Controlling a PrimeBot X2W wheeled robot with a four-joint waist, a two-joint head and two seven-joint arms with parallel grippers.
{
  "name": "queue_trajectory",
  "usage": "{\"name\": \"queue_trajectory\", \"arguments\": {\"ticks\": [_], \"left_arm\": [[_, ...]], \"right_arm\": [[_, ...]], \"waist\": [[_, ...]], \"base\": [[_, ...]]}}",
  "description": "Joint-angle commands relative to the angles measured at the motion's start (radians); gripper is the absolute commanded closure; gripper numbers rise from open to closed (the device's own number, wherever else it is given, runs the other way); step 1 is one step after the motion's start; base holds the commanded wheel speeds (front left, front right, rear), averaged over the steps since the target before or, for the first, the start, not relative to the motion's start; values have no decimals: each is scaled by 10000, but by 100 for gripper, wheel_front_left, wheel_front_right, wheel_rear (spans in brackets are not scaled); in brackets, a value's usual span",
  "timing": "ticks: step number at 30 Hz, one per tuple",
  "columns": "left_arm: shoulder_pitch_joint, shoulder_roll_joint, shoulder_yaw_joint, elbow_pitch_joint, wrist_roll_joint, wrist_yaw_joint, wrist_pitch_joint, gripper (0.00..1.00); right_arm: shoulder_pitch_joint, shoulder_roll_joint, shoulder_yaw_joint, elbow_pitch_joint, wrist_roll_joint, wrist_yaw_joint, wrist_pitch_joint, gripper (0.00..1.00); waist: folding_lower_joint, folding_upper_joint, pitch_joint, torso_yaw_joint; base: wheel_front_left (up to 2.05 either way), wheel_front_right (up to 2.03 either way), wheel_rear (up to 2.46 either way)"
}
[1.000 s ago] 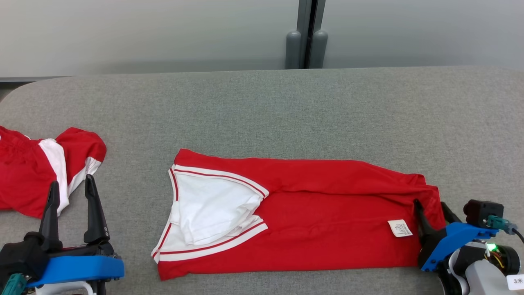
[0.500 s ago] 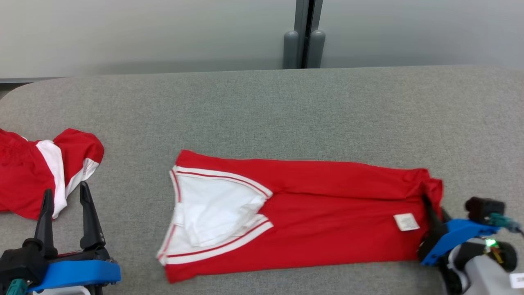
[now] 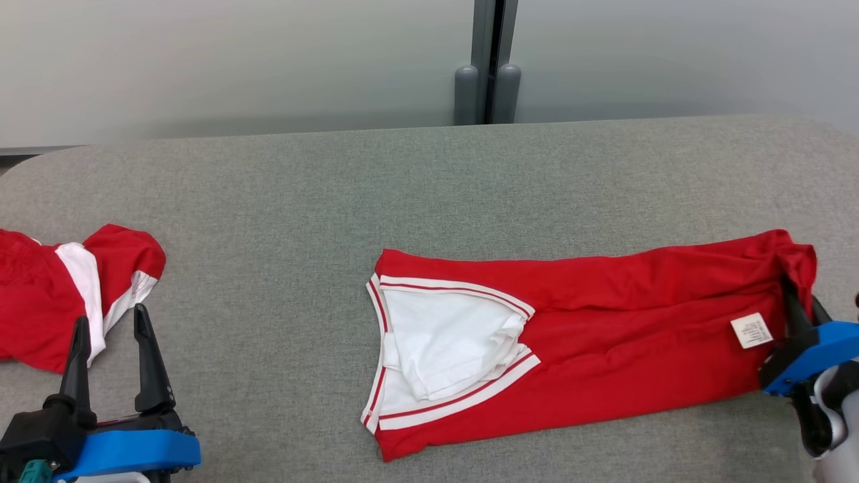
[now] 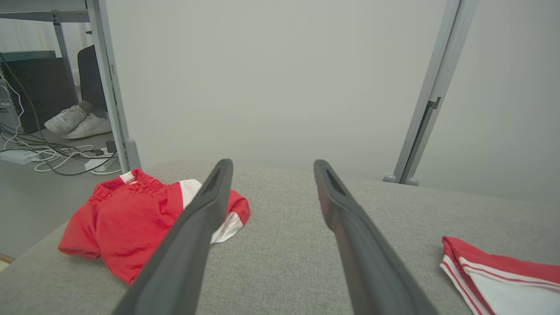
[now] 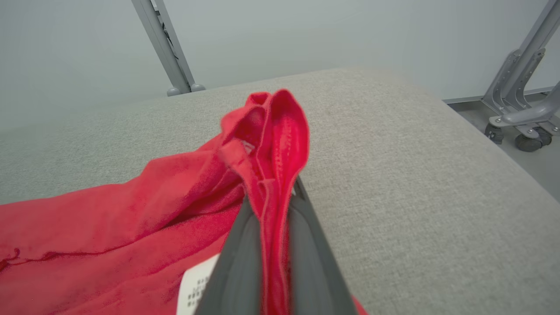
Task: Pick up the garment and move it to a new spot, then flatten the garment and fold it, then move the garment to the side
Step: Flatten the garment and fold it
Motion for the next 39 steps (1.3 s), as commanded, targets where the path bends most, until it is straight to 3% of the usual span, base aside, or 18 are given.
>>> {"name": "queue_trajectory", "arguments": {"ticks": [1, 14, 20, 29, 39], "left_arm": [[86, -47, 71, 10, 48, -69, -26, 0], [-177, -91, -242, 206, 83, -70, -26, 0], [-245, -46, -465, 256, -4, -71, -26, 0], [-402, 16, -710, 411, -96, -71, -26, 0], [-713, -38, -1150, 670, -163, -72, -26, 0]], "right_arm": [[-19, 137, 68, -164, 30, 1, 56, 100], [252, 1803, 1907, -2120, 176, 1, 688, 100], [103, 2308, 2826, -2453, 326, 1, 829, 100], [-234, 2584, 4234, -2261, 906, 1, 694, 100], [-1109, 2580, 6030, -1472, 2311, 1, 148, 100]], "waist": [[0, -1, -16, -21], [0, -1, 14, 122], [0, -1, 33, 398], [0, -1, 123, 807], [0, -1, 174, 1296]], "base": [[0, 0, 0], [0, 0, 0], [0, 0, 0], [0, 0, 0], [0, 0, 0]]}}
